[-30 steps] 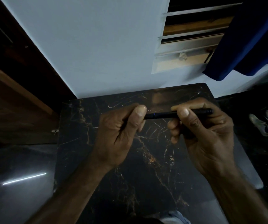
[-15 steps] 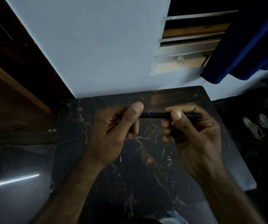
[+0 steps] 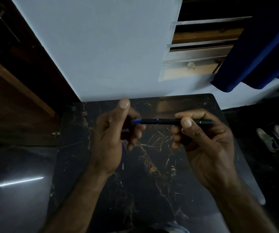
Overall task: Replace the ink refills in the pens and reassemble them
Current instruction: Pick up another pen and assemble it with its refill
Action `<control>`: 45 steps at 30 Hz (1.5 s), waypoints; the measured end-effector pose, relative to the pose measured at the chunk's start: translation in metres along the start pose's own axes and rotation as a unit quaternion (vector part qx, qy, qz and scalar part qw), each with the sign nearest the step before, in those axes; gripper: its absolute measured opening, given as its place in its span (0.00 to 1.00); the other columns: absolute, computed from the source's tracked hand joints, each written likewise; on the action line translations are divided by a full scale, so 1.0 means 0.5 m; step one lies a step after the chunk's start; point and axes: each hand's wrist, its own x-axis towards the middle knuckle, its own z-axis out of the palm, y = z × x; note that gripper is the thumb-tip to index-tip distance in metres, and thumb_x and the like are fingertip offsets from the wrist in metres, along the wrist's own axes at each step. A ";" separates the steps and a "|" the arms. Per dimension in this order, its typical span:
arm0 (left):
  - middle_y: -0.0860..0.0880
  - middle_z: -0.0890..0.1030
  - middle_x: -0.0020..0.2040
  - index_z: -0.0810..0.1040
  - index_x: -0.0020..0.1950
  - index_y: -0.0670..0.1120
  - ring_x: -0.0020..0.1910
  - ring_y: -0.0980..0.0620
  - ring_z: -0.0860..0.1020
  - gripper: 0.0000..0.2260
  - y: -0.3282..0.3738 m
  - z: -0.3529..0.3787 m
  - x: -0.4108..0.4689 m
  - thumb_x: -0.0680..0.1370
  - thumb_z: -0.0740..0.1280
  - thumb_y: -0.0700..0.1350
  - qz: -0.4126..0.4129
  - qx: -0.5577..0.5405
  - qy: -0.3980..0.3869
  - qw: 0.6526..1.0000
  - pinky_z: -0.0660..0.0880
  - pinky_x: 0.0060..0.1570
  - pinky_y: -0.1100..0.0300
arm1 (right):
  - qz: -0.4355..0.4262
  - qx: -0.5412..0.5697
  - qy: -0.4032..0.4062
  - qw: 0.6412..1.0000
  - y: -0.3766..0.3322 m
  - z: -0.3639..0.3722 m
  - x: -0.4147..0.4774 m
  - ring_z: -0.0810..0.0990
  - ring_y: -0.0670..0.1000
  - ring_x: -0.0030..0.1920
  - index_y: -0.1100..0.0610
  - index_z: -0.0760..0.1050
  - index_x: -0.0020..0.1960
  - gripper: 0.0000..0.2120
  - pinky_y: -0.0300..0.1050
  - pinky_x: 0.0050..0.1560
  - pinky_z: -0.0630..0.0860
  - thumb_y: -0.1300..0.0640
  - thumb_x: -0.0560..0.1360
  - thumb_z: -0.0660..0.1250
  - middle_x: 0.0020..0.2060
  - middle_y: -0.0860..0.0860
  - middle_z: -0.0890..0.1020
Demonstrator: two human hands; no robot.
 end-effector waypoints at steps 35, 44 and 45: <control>0.54 0.74 0.29 0.78 0.38 0.53 0.24 0.52 0.74 0.12 0.055 0.048 -0.027 0.81 0.70 0.52 0.003 0.040 0.102 0.994 0.72 0.25 0.60 | 0.035 0.105 -0.081 0.991 -0.006 -0.012 0.042 0.80 0.53 0.36 0.64 0.81 0.51 0.04 0.45 0.32 0.79 0.65 0.76 0.71 0.38 0.57 0.82; 0.48 0.84 0.39 0.80 0.49 0.46 0.33 0.50 0.82 0.07 0.047 0.049 -0.034 0.79 0.71 0.49 -0.011 0.049 0.068 0.996 0.78 0.27 0.57 | 0.099 0.105 -0.123 0.982 0.024 0.011 0.066 0.83 0.55 0.39 0.65 0.79 0.53 0.08 0.47 0.35 0.80 0.61 0.78 0.67 0.42 0.60 0.84; 0.48 0.84 0.40 0.81 0.49 0.47 0.33 0.50 0.82 0.06 0.046 0.047 -0.033 0.79 0.71 0.49 -0.012 0.031 0.078 0.996 0.78 0.27 0.58 | 0.096 0.107 -0.119 0.982 0.024 0.012 0.069 0.83 0.55 0.39 0.65 0.80 0.52 0.08 0.47 0.34 0.80 0.61 0.77 0.68 0.41 0.61 0.85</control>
